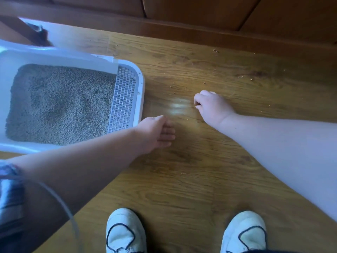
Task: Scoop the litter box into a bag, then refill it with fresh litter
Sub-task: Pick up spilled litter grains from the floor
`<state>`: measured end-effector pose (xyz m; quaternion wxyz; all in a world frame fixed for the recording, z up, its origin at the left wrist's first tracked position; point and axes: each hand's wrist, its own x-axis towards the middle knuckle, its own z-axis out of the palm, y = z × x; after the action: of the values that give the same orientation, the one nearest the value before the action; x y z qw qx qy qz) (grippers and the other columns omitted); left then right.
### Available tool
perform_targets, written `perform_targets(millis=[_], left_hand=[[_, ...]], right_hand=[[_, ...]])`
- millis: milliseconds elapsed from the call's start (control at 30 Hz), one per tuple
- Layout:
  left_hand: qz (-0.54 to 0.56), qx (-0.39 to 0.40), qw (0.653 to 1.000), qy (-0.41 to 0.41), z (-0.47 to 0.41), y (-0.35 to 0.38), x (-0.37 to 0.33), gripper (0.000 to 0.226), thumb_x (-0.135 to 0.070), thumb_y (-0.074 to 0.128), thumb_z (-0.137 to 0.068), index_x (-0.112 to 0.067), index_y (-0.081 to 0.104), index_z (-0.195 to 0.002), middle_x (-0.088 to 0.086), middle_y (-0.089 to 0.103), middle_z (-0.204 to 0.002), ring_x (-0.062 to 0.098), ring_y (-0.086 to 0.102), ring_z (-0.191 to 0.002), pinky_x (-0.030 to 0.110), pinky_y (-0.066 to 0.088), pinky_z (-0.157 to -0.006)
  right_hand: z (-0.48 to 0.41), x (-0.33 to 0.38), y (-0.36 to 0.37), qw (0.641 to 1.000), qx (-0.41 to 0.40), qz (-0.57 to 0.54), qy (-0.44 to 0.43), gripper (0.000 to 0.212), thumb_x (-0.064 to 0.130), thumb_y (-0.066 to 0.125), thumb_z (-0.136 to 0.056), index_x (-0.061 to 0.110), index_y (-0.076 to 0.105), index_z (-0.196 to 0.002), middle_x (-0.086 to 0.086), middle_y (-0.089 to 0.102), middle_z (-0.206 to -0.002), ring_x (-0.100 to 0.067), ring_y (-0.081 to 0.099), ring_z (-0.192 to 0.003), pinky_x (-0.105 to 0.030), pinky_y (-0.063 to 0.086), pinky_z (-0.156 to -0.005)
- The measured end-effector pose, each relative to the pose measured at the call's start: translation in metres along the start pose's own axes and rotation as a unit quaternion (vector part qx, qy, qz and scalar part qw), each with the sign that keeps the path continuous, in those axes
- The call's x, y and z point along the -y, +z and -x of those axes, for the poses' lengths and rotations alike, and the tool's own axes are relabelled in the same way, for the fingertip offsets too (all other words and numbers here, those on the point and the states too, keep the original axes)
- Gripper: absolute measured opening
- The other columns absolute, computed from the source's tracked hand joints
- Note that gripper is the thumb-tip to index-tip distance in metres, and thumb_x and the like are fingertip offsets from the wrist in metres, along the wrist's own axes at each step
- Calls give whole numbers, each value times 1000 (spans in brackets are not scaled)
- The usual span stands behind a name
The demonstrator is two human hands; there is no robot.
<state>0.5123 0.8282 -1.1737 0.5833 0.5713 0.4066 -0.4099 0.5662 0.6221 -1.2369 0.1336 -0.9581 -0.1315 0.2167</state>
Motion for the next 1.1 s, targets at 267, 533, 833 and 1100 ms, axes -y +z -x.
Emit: perform_targets(millis=[267,533,833,1100], left_hand=[[122,27,990,-63,-20,8,16,56,-40,28,-102,4,59,-115,24,67,-109,35,67,-97,45,55,-87],[144,80,984,-62,-27,11,17,46,-31,31,-101,3,62,-105,21,65,-98,32,64,-89,43,54,-89],[101,29,992,-63,-26,-6,34,42,-26,36,-101,4,62,-88,21,64,-79,31,64,-71,39,56,-72],[141,21,988,-57,-19,-9,42,47,-32,33,-101,5,62,-99,23,64,-85,34,64,-79,43,56,-81]], right_hand=[[2,13,-8,997,2,-42,-57,8,20,50,-92,24,53,-85,10,51,-87,-18,50,-92,-36,45,-75],[38,38,7,975,17,-143,-169,12,25,58,-89,22,65,-98,11,54,-87,-10,51,-85,-30,45,-81],[20,28,16,996,55,-61,-19,8,24,54,-94,30,50,-91,11,48,-93,-21,51,-95,-43,48,-82],[25,50,11,993,37,-66,-91,4,16,56,-92,14,60,-91,3,52,-93,-17,50,-92,-33,43,-83]])
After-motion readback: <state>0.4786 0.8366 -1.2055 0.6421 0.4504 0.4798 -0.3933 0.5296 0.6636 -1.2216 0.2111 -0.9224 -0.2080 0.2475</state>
